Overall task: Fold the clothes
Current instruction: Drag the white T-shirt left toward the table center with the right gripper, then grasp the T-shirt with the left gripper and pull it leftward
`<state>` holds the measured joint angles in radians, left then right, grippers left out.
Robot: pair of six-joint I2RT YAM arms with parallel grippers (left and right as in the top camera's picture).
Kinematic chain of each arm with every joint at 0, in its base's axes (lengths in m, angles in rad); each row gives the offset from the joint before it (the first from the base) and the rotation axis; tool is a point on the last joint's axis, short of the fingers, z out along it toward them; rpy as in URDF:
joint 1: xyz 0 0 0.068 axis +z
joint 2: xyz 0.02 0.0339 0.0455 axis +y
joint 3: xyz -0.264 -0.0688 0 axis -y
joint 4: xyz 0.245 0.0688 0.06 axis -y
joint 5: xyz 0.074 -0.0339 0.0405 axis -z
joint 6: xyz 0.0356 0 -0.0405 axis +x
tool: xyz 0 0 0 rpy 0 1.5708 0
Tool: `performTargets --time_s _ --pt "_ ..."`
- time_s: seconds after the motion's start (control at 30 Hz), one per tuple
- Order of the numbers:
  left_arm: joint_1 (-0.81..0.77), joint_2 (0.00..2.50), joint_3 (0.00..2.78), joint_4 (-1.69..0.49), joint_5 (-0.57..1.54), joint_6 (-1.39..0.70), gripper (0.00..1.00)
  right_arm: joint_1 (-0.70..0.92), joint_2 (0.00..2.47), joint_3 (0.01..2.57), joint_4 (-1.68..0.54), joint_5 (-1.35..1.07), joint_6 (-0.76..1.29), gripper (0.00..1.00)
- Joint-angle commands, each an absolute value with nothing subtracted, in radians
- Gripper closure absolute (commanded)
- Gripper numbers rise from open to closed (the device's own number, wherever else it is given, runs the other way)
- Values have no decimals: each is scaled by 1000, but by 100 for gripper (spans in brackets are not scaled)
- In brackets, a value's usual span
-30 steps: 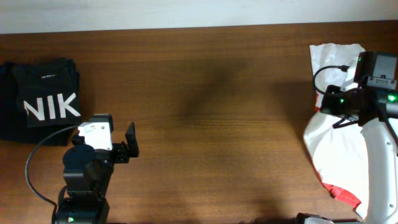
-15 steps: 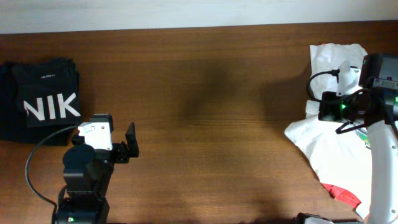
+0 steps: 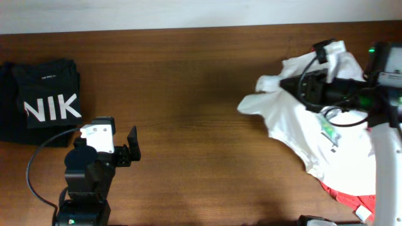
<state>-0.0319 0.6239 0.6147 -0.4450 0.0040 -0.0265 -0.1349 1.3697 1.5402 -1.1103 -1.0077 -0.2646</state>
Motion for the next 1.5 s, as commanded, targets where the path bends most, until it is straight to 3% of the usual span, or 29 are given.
performTargets --time_s 0.0,0.1,0.2,0.33,0.37,0.43,0.57,0.6,0.63,0.83,1.27,1.3,1.37,1.4,1.43,1.47 --pt "-36 625 633 -443 12 -15 1 49 1384 1555 -1103 -879 -208 89" --pt "-36 625 633 -443 12 -15 1 270 1478 1555 -1023 -655 -114 87" --pt "-36 625 633 -443 12 -15 1 416 1588 1555 -794 -616 -22 84" --pt "-36 625 633 -443 12 -15 1 492 1678 1555 -686 -511 62 83" --pt "-36 625 633 -443 24 -15 1 484 1679 1555 -724 -380 70 65" --pt "-36 624 633 -443 51 -15 1 457 1658 1558 -786 -212 118 57" --pt "-36 625 633 -446 158 -15 1 306 1554 1560 -976 -85 140 27" --pt "-36 633 633 -446 228 -16 1 249 1532 1560 -1037 -85 140 5" --pt "-36 646 633 -446 281 -51 1 212 1522 1560 -1079 -86 140 1" --pt "-45 853 633 -448 596 -246 1 -11 1504 1560 -1271 -85 140 1" --pt "-450 1490 633 -295 607 -542 1 -86 1504 1560 -1329 -85 139 1" --pt "-470 1522 633 -271 607 -571 8 -86 1504 1560 -1330 -85 139 1" --pt "-508 1572 633 -209 606 -583 58 -86 1504 1560 -1330 -84 139 1" --pt "-514 1581 633 -183 603 -583 91 -86 1504 1560 -1330 -84 139 1" --pt "-509 1582 634 -171 584 -583 100 -86 1504 1560 -1332 -80 139 1" --pt "-494 1578 640 -173 554 -581 100 -86 1504 1560 -1335 -67 139 2"
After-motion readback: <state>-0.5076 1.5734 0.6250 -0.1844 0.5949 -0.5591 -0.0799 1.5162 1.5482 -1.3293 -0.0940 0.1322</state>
